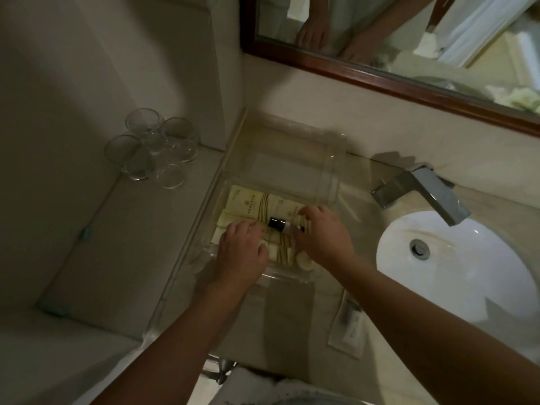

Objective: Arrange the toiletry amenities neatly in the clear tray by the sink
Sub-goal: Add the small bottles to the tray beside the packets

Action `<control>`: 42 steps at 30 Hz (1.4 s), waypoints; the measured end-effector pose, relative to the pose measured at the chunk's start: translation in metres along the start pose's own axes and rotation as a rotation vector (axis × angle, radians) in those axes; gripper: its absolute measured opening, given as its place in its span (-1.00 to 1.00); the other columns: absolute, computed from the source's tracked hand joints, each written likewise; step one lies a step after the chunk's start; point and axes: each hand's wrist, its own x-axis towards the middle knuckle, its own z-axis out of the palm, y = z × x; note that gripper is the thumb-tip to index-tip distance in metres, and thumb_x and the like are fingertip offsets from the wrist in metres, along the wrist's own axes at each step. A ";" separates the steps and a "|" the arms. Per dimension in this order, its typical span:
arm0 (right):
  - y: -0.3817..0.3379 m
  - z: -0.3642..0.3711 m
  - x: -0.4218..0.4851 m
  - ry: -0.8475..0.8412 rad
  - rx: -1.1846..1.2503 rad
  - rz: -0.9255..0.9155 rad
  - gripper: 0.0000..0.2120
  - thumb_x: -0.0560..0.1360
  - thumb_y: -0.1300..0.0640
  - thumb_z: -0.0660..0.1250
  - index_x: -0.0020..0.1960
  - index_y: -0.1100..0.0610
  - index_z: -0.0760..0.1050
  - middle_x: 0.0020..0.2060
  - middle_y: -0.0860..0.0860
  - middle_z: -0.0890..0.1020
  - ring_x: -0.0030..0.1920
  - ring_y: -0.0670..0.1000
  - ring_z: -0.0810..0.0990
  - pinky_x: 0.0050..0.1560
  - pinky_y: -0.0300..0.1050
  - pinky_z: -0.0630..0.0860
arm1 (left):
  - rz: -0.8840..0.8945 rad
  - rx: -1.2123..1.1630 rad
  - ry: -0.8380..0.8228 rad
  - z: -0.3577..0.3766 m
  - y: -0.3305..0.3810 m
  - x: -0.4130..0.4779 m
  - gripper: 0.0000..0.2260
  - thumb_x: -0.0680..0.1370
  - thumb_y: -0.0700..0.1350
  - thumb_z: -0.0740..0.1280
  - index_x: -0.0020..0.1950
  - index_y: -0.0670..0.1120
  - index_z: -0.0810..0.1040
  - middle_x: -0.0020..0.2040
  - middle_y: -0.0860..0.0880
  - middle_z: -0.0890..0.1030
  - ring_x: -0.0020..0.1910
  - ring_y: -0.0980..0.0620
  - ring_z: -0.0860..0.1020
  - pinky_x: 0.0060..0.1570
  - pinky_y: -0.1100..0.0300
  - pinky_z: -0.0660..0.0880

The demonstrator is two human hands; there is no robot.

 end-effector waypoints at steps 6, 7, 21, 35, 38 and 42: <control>0.042 -0.033 -0.042 0.157 0.167 0.113 -0.70 0.51 0.02 0.34 0.22 0.03 0.47 0.04 -0.07 0.54 0.00 -0.07 0.53 -0.03 -0.16 0.50 | 0.098 -0.101 0.097 -0.005 0.030 -0.003 -0.69 0.45 -0.14 0.29 0.19 -0.10 0.53 0.20 -0.07 0.55 0.21 -0.08 0.43 0.21 0.01 0.43; 0.051 -0.036 -0.051 0.178 0.176 0.143 -0.71 0.50 0.03 0.34 0.21 0.04 0.48 0.03 -0.05 0.55 -0.01 -0.06 0.54 -0.05 -0.17 0.48 | 0.123 -0.115 0.107 -0.005 0.037 -0.005 -0.70 0.44 -0.15 0.29 0.17 -0.10 0.54 0.19 -0.07 0.56 0.19 -0.08 0.44 0.20 0.02 0.43; 0.100 0.006 -0.159 0.025 0.320 0.323 -0.57 0.29 -0.05 0.50 0.08 -0.06 0.41 -0.13 -0.15 0.48 -0.13 -0.12 0.49 -0.09 -0.16 0.44 | 0.139 -0.089 -0.032 0.028 0.112 -0.106 -0.73 0.48 -0.11 0.26 0.18 -0.05 0.51 0.09 -0.02 0.53 0.08 0.02 0.43 0.09 0.14 0.43; 0.011 -0.045 -0.096 -0.159 0.203 -0.064 -0.85 0.45 0.03 0.38 0.01 -0.02 0.54 -0.16 -0.07 0.63 -0.16 -0.03 0.61 -0.16 -0.05 0.59 | -0.249 -0.833 -0.018 -0.028 0.078 -0.062 -0.68 0.42 -0.07 0.47 0.13 0.04 0.52 -0.03 0.12 0.61 -0.07 0.17 0.59 -0.20 0.27 0.51; -0.009 -0.042 -0.073 -0.276 0.154 -0.099 -0.74 0.42 0.10 0.44 0.10 0.01 0.52 -0.08 -0.06 0.62 -0.08 -0.01 0.59 -0.05 -0.06 0.57 | -0.320 -0.950 0.001 -0.033 0.053 -0.038 -0.75 0.40 -0.10 0.49 0.05 0.01 0.57 -0.06 0.05 0.66 -0.06 0.07 0.63 -0.13 0.18 0.55; -0.023 -0.033 -0.042 -0.302 0.222 -0.048 -0.76 0.43 0.05 0.44 0.06 -0.04 0.50 -0.18 -0.13 0.62 -0.18 -0.08 0.61 -0.13 -0.07 0.62 | -0.407 -0.979 0.078 -0.036 0.018 -0.017 -0.87 0.42 -0.12 0.47 -0.08 0.02 0.58 -0.12 0.01 0.66 -0.10 0.01 0.62 -0.14 0.15 0.53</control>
